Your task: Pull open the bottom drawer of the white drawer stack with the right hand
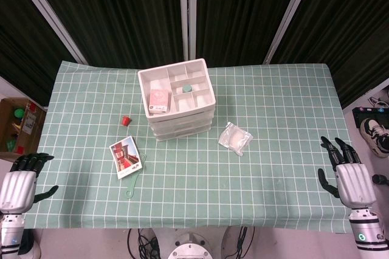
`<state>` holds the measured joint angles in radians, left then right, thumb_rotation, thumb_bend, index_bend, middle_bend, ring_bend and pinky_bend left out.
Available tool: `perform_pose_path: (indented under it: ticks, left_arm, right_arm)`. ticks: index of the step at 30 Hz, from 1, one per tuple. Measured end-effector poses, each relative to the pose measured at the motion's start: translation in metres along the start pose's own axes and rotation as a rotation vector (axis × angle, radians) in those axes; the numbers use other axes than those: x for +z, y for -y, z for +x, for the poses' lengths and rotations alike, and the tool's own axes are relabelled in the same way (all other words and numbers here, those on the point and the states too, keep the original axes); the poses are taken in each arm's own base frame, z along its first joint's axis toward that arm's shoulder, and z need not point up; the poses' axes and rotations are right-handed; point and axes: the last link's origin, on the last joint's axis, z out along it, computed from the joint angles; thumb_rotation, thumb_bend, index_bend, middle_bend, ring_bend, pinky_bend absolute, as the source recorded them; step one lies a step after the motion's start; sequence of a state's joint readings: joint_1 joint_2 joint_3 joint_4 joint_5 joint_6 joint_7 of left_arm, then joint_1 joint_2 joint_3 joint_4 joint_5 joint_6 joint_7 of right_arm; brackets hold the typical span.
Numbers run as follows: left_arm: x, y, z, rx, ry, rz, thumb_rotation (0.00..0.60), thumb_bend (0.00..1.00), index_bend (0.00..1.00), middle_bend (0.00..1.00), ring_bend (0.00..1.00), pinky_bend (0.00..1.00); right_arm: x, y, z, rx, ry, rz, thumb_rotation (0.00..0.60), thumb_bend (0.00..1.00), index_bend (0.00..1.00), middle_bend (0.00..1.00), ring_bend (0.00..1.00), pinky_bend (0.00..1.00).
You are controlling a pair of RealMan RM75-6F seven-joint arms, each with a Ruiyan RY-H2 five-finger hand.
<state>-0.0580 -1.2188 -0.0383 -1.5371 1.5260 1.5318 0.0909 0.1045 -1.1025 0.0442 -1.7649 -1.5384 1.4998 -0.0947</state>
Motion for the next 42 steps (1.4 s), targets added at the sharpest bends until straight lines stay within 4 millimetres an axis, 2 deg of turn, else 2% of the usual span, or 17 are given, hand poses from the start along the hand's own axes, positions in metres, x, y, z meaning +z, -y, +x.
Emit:
perform_pose_path:
  ticks: [5, 10, 13, 16, 19, 25, 33, 42]
  left_arm:
    - [0.002, 0.002, 0.001, -0.001, 0.001, 0.003, 0.600, 0.03, 0.28, 0.25, 0.19, 0.20]
    - [0.001, 0.001, 0.003, -0.001, -0.005, -0.005, 0.600, 0.03, 0.28, 0.25, 0.19, 0.20]
    - [0.000, 0.001, 0.003, -0.006, -0.011, -0.010, 0.600, 0.03, 0.28, 0.25, 0.19, 0.20]
    - [-0.002, 0.002, 0.003, -0.010, -0.015, -0.010, 0.600, 0.03, 0.28, 0.25, 0.19, 0.20]
    - [-0.005, 0.005, 0.003, -0.013, -0.015, 0.001, 0.600, 0.03, 0.28, 0.25, 0.19, 0.20]
    - [-0.012, 0.014, 0.003, -0.020, -0.013, 0.031, 0.600, 0.03, 0.28, 0.25, 0.19, 0.20]
    - [-0.016, 0.023, 0.000, -0.030, -0.004, 0.057, 0.600, 0.03, 0.28, 0.25, 0.19, 0.20]
    - [-0.012, 0.026, 0.001, -0.033, -0.007, 0.056, 0.600, 0.03, 0.28, 0.25, 0.19, 0.20]
  right_arm:
    - [0.006, 0.008, -0.005, 0.060, 0.035, 0.024, 0.600, 0.42, 0.02, 0.21, 0.06, 0.14]
    - [0.017, 0.029, -0.015, 0.172, 0.126, 0.088, 0.600, 0.42, 0.02, 0.26, 0.09, 0.15]
    - [0.029, 0.050, -0.023, 0.307, 0.206, 0.136, 0.600, 0.42, 0.02, 0.37, 0.22, 0.29]
    - [0.044, 0.074, -0.035, 0.481, 0.313, 0.174, 0.600, 0.45, 0.02, 0.50, 0.41, 0.51]
    - [0.062, 0.101, -0.049, 0.678, 0.436, 0.185, 0.600, 0.49, 0.02, 0.62, 0.58, 0.62]
    - [0.097, 0.161, -0.092, 1.062, 0.705, 0.095, 0.600, 0.59, 0.02, 0.73, 0.74, 0.77]
    - [0.143, 0.214, -0.142, 1.280, 0.862, -0.059, 0.600, 0.63, 0.02, 0.76, 0.77, 0.81]
    - [0.167, 0.257, -0.172, 1.311, 0.915, -0.092, 0.600, 0.63, 0.02, 0.76, 0.77, 0.81]
